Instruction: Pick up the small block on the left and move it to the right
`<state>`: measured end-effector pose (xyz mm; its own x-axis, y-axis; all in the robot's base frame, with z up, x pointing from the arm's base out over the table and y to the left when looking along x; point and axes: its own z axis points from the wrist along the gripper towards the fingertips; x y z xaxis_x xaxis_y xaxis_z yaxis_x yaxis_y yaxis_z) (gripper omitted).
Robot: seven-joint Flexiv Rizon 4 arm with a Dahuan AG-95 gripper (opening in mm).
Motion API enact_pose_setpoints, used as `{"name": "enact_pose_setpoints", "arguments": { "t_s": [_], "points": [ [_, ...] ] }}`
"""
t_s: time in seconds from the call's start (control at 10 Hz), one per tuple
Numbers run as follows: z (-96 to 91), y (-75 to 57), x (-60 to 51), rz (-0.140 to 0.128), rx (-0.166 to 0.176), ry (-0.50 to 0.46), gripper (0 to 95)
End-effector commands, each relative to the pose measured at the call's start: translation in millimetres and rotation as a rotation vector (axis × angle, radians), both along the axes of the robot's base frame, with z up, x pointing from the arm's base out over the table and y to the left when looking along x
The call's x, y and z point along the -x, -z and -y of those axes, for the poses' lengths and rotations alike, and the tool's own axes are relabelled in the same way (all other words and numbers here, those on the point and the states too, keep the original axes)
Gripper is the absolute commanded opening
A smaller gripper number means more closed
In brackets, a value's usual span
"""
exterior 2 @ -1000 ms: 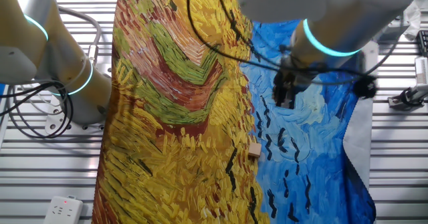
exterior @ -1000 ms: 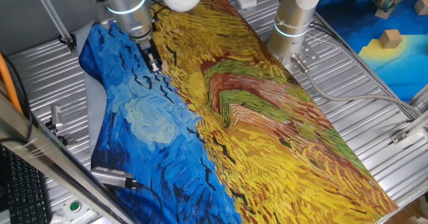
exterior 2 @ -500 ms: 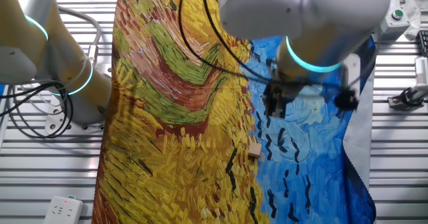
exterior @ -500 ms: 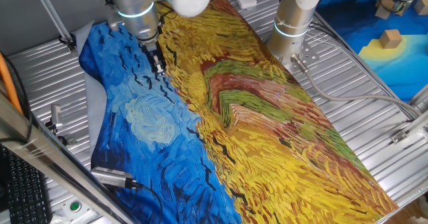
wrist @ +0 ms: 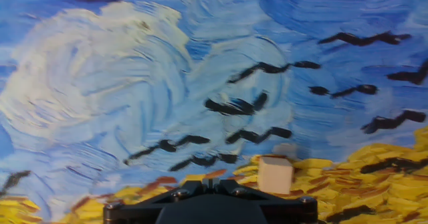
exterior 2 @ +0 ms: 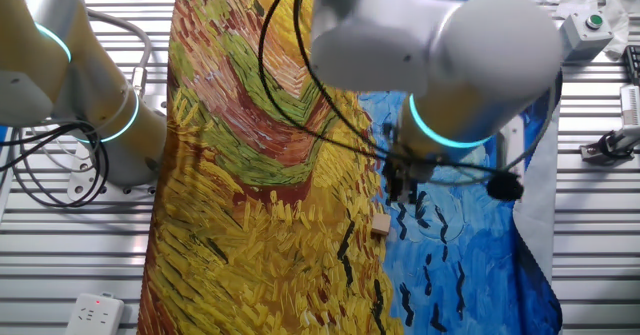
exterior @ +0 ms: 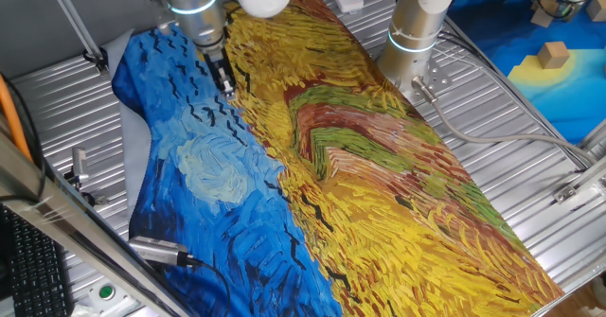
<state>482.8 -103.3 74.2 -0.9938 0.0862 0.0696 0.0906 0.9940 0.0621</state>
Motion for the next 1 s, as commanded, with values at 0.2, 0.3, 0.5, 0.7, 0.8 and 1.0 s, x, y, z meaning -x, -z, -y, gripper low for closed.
{"name": "enact_pose_setpoints", "arguments": {
  "t_s": [0.2,0.3,0.5,0.7,0.8,1.0],
  "points": [
    [20.0,3.5,3.1,0.0,-0.004,-0.036,0.0],
    [25.5,5.1,4.8,0.001,-0.008,-0.039,0.0],
    [30.8,8.6,6.6,0.001,-0.006,-0.041,0.0],
    [35.5,16.8,7.3,0.004,-0.001,-0.042,0.0],
    [36.3,18.6,7.3,0.005,0.001,-0.042,0.0],
    [38.1,23.0,7.2,0.005,0.006,-0.042,0.0]
  ]
}}
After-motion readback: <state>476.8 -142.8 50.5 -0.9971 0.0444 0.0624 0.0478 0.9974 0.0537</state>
